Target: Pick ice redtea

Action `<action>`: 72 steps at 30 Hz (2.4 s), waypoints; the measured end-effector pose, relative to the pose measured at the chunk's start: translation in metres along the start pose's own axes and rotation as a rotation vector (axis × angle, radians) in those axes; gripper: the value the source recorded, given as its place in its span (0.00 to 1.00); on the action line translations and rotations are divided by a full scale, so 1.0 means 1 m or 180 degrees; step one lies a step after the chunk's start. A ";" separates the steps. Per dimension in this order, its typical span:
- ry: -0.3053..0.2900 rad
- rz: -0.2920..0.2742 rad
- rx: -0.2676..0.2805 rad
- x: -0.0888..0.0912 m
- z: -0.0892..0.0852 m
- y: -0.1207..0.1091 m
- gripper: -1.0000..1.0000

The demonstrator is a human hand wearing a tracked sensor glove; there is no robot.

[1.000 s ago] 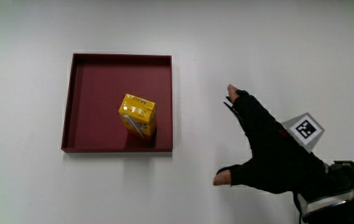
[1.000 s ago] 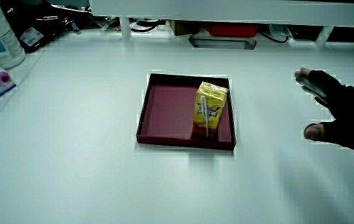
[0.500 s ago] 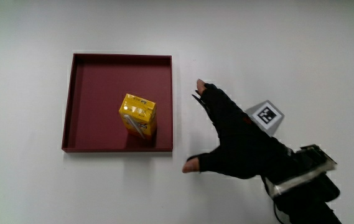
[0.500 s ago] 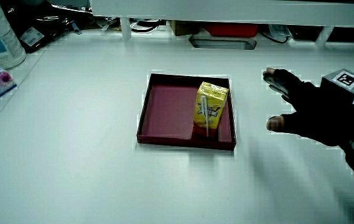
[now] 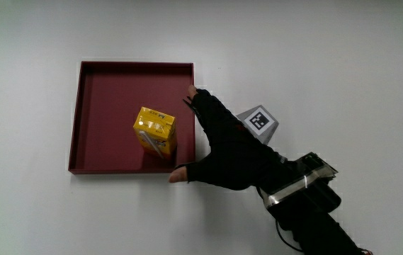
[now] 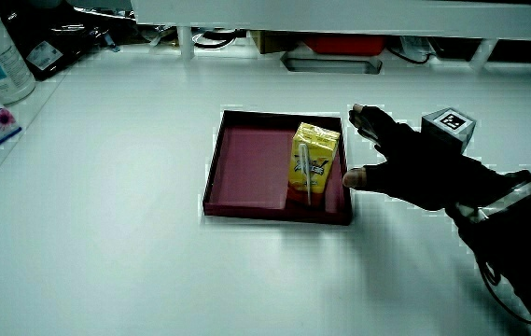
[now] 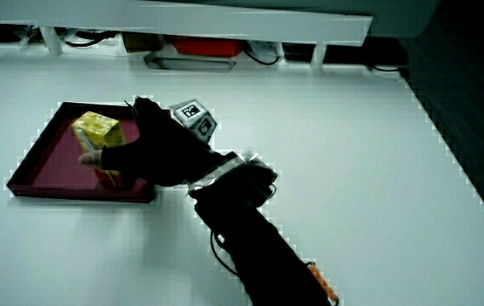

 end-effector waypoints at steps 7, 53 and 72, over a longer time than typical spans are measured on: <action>0.0162 0.0053 0.0002 0.008 -0.012 0.018 0.50; 0.0868 0.0608 0.0901 0.038 -0.028 0.026 0.98; 0.1005 0.0728 0.0830 0.001 -0.002 -0.014 1.00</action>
